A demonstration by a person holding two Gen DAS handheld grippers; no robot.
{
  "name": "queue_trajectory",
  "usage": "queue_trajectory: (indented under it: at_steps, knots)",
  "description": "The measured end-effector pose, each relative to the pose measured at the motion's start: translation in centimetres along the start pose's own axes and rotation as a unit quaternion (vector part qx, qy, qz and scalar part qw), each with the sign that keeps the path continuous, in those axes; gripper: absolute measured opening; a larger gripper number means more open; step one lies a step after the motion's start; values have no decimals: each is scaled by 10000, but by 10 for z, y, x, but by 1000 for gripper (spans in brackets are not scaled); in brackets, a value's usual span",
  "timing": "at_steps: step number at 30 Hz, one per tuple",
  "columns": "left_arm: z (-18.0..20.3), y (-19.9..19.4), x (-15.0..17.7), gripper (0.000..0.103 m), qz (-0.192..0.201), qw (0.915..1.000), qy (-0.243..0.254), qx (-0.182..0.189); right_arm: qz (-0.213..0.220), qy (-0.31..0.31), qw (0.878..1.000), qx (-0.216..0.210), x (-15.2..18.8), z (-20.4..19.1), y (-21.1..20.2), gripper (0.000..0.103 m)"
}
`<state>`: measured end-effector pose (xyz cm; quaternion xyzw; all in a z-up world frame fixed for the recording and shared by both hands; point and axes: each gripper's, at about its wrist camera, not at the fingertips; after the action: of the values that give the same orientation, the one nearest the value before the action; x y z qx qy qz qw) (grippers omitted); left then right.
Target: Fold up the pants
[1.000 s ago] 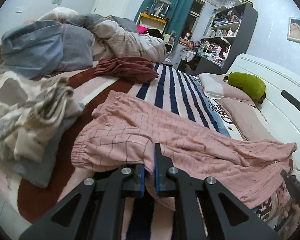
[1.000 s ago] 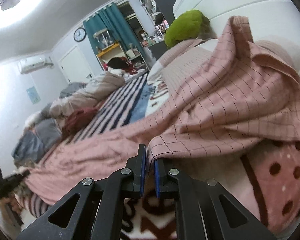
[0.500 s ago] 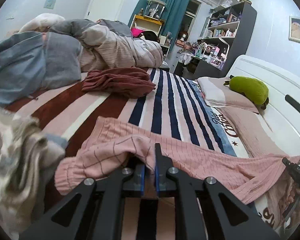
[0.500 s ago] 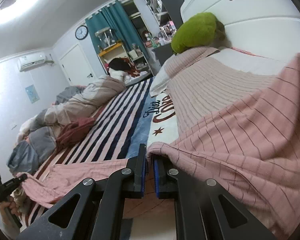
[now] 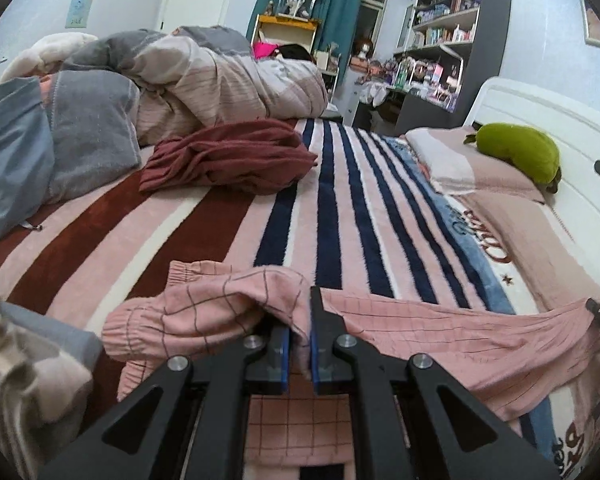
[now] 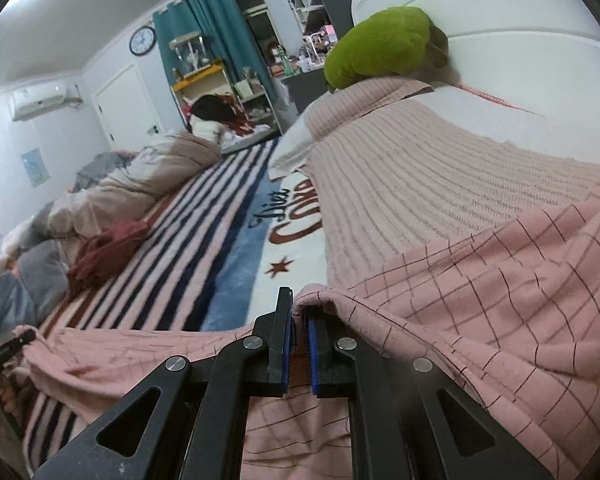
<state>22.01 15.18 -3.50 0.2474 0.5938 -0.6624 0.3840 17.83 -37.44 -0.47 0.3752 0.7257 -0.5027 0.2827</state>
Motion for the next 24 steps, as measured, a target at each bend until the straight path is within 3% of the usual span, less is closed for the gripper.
queue_trajectory:
  at_steps: [11, 13, 14, 15, 17, 24]
  knots:
    - [13, 58, -19, 9, -487, 9982, 308, -185, -430, -461, 9960, 633, -10, -6, 26, 2]
    - [14, 66, -21, 16, -576, 9974, 356, -239, -557, -556, 9943, 723, -11, -7, 30, 3]
    - [14, 67, -21, 27, -591, 9973, 341, -256, -605, -610, 9935, 753, -11, -8, 32, 5]
    - [12, 68, -21, 39, -577, 9975, 287, -277, -651, -667, 9927, 767, -12, -9, 33, 9]
    - [9, 67, -22, 48, -516, 9978, 243, -338, -778, -769, 9913, 727, -13, -11, 35, 18]
    - [5, 37, -26, 55, -285, 9990, 270, -205, -1144, -774, 9902, 215, -20, -26, 22, 53]
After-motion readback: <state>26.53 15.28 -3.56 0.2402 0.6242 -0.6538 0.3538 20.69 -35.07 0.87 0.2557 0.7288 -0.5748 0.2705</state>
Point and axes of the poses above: each gripper's, at about its wrist camera, not at the fingertips, and y roughly the way its jaws point, z to its right, x to its underside, and after that the axes turned 3 degrees about -x, right-handed
